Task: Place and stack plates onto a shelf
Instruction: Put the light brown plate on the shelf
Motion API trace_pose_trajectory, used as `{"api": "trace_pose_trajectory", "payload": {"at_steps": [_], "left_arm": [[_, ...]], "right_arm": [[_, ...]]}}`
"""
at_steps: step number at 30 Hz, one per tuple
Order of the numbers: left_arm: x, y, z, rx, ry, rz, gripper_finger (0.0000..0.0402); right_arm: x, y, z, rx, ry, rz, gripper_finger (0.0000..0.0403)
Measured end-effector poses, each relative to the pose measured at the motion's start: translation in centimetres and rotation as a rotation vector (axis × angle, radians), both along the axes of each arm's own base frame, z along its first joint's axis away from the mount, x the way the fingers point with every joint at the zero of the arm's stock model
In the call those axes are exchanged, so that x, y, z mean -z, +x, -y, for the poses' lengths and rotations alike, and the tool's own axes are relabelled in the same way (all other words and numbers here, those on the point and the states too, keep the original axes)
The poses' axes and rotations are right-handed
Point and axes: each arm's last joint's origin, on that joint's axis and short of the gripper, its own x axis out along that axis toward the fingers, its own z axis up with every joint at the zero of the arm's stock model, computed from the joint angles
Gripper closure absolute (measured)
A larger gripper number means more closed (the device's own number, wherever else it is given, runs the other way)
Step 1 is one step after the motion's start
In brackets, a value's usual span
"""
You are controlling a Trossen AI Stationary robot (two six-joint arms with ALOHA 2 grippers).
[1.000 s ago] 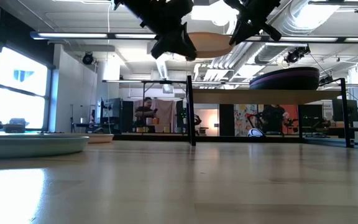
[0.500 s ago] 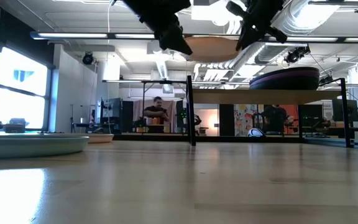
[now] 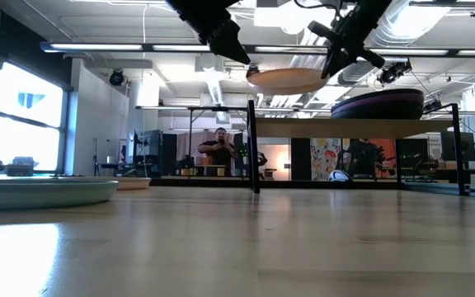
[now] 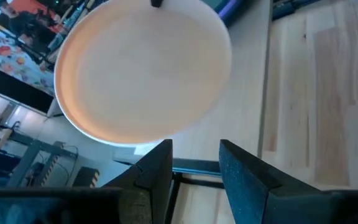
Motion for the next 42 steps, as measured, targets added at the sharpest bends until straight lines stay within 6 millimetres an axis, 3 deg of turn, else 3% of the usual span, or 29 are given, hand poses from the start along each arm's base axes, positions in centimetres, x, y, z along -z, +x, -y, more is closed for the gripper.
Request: {"api": "trace_pose_trajectory", "payload": {"at_steps": [11,26,42], "left_arm": [[0.4,-0.1,0.8,0.016,-0.009,-0.045,0.0279],[0.5,-0.2,0.8,-0.004,-0.049,-0.029,0.0280],[0.5,-0.2,0.8,-0.004,-0.049,-0.028,0.0280]], "right_arm": [[0.4,-1.3,1.1,-0.040,0.029,-0.068,0.0403],[3.2,1.1,2.3,-0.080,0.106,-0.163,0.0403],[3.8,0.9,3.3,-0.052,0.099,-0.202,0.0402]]}}
